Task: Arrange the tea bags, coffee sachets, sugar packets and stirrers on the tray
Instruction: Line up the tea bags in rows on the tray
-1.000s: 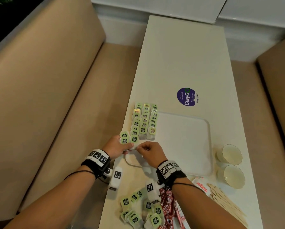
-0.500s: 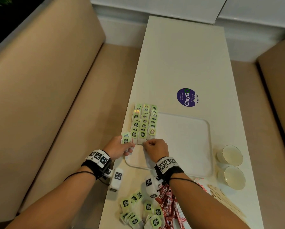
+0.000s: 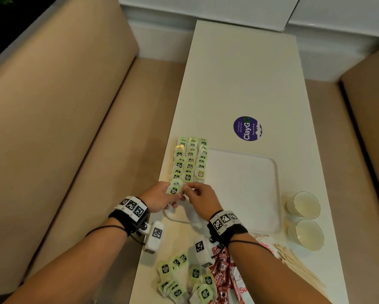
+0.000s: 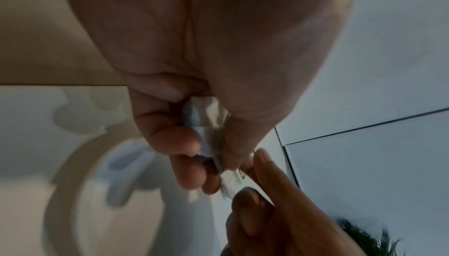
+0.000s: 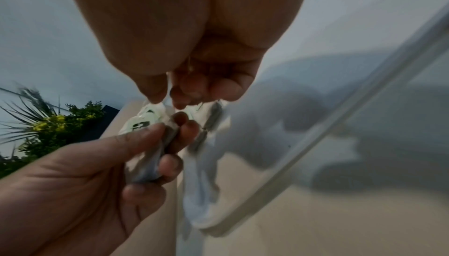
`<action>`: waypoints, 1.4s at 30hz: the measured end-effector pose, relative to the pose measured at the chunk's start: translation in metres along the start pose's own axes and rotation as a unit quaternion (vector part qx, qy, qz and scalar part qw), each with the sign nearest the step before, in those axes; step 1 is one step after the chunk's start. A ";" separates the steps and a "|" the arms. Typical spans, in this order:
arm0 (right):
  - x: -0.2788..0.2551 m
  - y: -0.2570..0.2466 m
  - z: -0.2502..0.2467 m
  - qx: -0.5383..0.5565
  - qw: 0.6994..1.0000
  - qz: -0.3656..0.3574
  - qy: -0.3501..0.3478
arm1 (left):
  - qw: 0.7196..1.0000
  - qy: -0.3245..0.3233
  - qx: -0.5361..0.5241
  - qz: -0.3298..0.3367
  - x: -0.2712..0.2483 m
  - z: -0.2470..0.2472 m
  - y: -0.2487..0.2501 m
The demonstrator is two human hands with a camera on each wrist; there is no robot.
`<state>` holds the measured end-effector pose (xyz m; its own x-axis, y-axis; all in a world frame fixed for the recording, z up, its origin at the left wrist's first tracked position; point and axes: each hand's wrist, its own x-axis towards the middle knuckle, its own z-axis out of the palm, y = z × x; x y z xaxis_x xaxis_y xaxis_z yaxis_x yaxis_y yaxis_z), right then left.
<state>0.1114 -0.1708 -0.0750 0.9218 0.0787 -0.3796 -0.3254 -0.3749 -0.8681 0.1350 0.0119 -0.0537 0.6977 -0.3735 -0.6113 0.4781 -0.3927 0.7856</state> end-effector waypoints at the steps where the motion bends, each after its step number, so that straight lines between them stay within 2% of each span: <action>1: 0.000 -0.001 0.000 0.013 1.000 -0.009 -0.019 | 1.000 -0.012 0.017 0.002 0.000 0.001 0.002; 4: 0.000 0.000 0.000 0.007 0.999 -0.022 -0.033 | 1.000 -0.021 0.008 -0.006 -0.001 0.005 0.005; 11: 0.003 0.013 -0.009 -0.015 1.000 -0.010 0.021 | 0.994 0.036 -0.105 -0.001 0.004 0.008 0.001; 15: -0.002 0.014 -0.013 -0.025 1.000 -0.002 0.008 | 0.989 0.044 -0.141 0.004 0.009 0.013 -0.002; 19: -0.005 0.016 -0.023 -0.054 0.998 -0.002 0.026 | 0.989 0.050 -0.140 -0.005 0.011 0.016 -0.002; 23: 0.004 0.026 -0.037 -0.103 0.991 0.047 0.074 | 0.987 0.068 -0.141 -0.039 0.015 0.017 -0.006; 27: 0.009 0.030 -0.039 -0.127 0.985 0.083 0.076 | 0.987 0.076 -0.132 -0.051 0.015 0.016 -0.007; 35: 0.014 0.022 -0.032 -0.114 0.982 0.108 0.100 | 0.988 0.078 -0.119 -0.054 0.017 0.012 -0.003; 38: 0.013 0.020 -0.031 -0.081 0.983 0.120 0.115 | 0.991 0.071 -0.102 -0.045 0.015 0.012 -0.003; 42: 0.009 0.020 -0.031 -0.038 0.984 0.111 0.131 | 0.989 0.095 -0.105 -0.032 0.015 0.012 -0.004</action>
<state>0.1196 -0.2060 -0.0855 0.8561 -0.2492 -0.4527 -0.5168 -0.4257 -0.7428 0.1370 -0.0024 -0.0670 0.7407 -0.1806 -0.6471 0.6107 -0.2205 0.7605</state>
